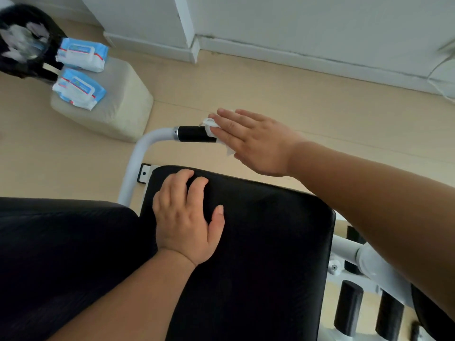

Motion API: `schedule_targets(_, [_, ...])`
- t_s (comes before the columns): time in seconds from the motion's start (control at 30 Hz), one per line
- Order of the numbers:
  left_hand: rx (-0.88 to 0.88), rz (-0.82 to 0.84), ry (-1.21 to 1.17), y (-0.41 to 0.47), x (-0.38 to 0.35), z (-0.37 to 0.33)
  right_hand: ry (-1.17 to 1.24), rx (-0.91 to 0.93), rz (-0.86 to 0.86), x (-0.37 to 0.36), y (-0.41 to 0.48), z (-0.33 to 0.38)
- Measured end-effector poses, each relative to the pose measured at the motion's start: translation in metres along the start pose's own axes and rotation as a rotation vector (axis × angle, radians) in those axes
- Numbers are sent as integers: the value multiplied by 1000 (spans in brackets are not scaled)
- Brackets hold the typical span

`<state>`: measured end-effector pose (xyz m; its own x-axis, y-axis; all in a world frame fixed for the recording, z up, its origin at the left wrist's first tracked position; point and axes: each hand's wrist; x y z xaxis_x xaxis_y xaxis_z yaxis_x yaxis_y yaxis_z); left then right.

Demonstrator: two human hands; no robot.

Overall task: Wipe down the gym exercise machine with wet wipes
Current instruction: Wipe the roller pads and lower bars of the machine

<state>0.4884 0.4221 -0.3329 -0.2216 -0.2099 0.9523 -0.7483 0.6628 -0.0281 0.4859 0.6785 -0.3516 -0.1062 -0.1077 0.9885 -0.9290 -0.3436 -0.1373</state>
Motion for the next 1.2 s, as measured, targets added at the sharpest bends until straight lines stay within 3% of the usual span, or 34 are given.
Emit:
schedule_targets(0.23, [-11, -36, -21, 1, -2, 1, -40, 19, -54, -12, -54, -7])
schedule_targets(0.53, [-24, -43, -2, 1, -2, 1, 130, -44, -3, 0, -16, -1])
schedule_targets(0.7, [-29, -65, -17, 0, -4, 2, 1, -6, -34, -6, -54, -6])
schedule_targets(0.83, [-31, -66, -13, 1, -5, 2, -94, 44, -18, -4, -36, -1])
schedule_targets(1.03, [-38, -75, -30, 0, -4, 2, -83, 53, 67, 15, -35, -2])
schedule_targets(1.1, [-38, -80, -34, 1, -3, 3, -48, -20, 34, 18, -62, 5])
schedule_targets(1.2, [-44, -90, -47, 0, -3, 2, -5, -289, -13, 34, -107, 12])
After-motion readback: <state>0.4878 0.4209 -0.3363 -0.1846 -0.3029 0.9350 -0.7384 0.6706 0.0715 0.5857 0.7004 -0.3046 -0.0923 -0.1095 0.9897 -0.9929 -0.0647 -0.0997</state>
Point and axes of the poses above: each hand's wrist, its own y-axis towards the middle knuckle, its own x-axis out of the back of the hand, z = x × y, and after that the axes turned 1 degree about z, right-handed
